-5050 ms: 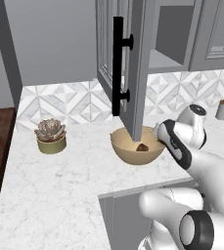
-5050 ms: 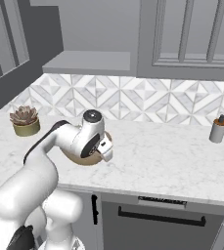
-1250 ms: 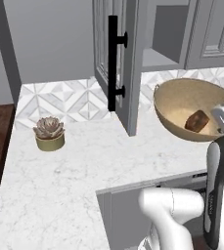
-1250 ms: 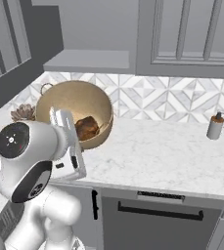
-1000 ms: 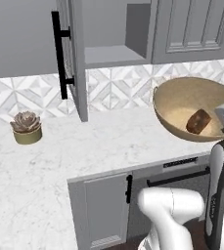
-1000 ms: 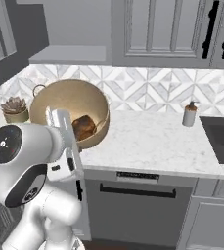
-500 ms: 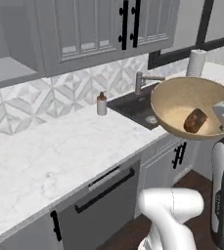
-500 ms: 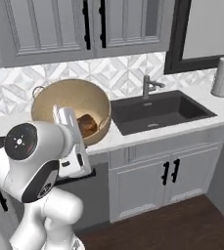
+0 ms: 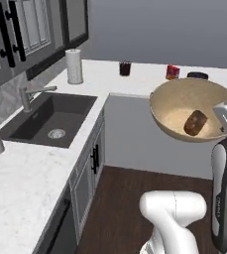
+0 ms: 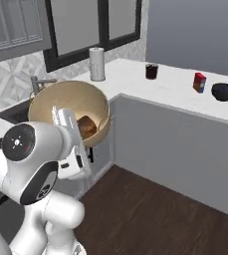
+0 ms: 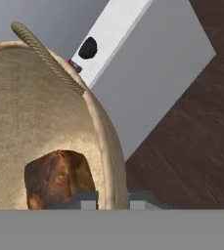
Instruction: Open the cabinet, pick up the bread from the cabinet and place it in the basket. Then move the basket to the dining counter.
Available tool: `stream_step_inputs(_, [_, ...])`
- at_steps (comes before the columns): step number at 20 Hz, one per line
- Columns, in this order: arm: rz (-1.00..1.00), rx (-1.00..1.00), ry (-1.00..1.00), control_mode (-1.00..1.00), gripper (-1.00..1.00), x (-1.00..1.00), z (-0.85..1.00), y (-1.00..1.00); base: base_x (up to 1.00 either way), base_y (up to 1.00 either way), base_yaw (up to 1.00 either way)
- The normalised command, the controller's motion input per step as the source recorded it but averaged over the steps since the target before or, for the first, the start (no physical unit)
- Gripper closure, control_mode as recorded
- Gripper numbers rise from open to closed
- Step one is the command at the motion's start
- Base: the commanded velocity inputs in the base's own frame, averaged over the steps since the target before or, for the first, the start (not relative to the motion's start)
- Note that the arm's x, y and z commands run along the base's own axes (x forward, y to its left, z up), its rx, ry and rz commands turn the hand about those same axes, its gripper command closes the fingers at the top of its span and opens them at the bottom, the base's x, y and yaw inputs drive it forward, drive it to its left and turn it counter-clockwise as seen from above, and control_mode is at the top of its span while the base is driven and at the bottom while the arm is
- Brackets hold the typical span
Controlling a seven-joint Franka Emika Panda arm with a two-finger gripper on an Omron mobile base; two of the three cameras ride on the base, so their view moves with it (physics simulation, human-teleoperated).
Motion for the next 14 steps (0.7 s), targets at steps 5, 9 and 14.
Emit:
stream_step_inputs(5, [0.00, 0.00, 0.00, 1.00, 1.00, 0.00, 0.00, 0.00, 0.80, -0.59, -0.56])
stream_step_inputs(9, [0.00, 0.00, 0.00, 1.00, 1.00, 0.00, 0.00, 0.00, 1.00, -0.90, -0.15])
stream_step_inputs(14, [0.00, 0.00, 0.00, 1.00, 1.00, 0.00, 0.00, 0.00, 1.00, -0.78, -0.08])
